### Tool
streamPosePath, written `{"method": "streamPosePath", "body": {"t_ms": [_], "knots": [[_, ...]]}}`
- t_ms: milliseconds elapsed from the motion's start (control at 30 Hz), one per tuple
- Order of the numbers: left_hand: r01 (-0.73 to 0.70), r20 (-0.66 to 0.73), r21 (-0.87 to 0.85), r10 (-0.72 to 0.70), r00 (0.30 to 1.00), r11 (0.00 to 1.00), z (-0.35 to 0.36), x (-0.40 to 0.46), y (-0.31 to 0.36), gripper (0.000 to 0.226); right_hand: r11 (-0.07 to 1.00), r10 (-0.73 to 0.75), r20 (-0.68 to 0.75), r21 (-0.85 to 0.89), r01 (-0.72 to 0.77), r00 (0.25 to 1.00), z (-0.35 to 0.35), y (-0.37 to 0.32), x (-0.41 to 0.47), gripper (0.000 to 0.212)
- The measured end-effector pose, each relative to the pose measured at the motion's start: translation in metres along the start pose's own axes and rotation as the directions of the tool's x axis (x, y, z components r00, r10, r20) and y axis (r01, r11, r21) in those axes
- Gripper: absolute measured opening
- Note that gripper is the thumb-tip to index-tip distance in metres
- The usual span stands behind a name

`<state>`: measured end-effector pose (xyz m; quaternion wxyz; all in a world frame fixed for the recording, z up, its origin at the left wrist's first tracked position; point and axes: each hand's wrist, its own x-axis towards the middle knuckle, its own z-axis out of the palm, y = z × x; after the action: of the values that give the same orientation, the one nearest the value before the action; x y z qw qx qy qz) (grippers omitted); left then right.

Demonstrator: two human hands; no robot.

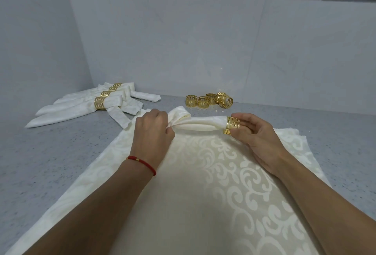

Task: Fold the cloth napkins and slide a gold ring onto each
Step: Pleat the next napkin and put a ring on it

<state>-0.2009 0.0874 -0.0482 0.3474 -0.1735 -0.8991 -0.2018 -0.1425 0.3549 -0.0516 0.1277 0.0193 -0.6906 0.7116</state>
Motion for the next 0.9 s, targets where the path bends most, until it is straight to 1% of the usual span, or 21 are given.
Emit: {"method": "streamPosePath", "body": {"t_ms": [100, 233, 300, 433, 600, 700, 767, 833, 867, 900], "knots": [[-0.034, -0.032, 0.003, 0.034, 0.999, 0.999, -0.003, 0.000, 0.000, 0.033, 0.997, -0.049, 0.036, -0.062, 0.052, 0.998, -0.001, -0.002, -0.002, 0.042], [0.002, -0.039, 0.037, -0.001, 0.999, 0.999, -0.003, 0.000, -0.004, 0.030, 0.990, -0.086, 0.036, -0.105, 0.090, 0.996, -0.012, -0.006, -0.002, 0.044], [0.010, -0.057, 0.040, -0.007, 0.998, 0.999, -0.003, -0.001, -0.006, 0.030, 0.992, -0.075, 0.061, -0.093, 0.081, 0.995, -0.019, -0.006, -0.003, 0.046], [0.004, -0.085, 0.044, 0.000, 0.996, 0.999, -0.002, 0.000, -0.006, 0.032, 0.995, -0.034, 0.162, -0.086, 0.049, 0.986, -0.020, -0.005, -0.003, 0.049], [-0.007, -0.086, 0.033, 0.010, 0.996, 0.999, -0.003, 0.000, -0.005, 0.033, 0.989, -0.024, 0.182, -0.138, 0.049, 0.983, -0.011, -0.009, -0.004, 0.051], [-0.012, -0.085, 0.026, 0.014, 0.996, 1.000, -0.003, 0.000, -0.005, 0.032, 0.985, 0.010, 0.193, -0.172, 0.024, 0.981, -0.007, -0.010, -0.006, 0.049], [-0.041, -0.075, 0.018, 0.042, 0.996, 0.999, -0.003, -0.001, -0.003, 0.034, 0.964, 0.010, 0.176, -0.265, 0.038, 0.984, -0.001, -0.012, -0.006, 0.046], [-0.095, -0.078, 0.010, 0.095, 0.992, 0.995, -0.003, -0.001, 0.001, 0.039, 0.921, -0.042, 0.160, -0.376, 0.100, 0.986, 0.007, -0.015, -0.004, 0.041], [-0.119, -0.080, 0.011, 0.120, 0.990, 0.993, -0.002, 0.000, 0.003, 0.041, 0.869, -0.092, 0.161, -0.470, 0.158, 0.983, 0.009, -0.016, -0.002, 0.039], [-0.139, -0.078, 0.015, 0.140, 0.987, 0.990, -0.002, -0.001, 0.005, 0.042, 0.763, -0.160, 0.170, -0.604, 0.232, 0.972, 0.010, -0.016, -0.001, 0.039]]}}
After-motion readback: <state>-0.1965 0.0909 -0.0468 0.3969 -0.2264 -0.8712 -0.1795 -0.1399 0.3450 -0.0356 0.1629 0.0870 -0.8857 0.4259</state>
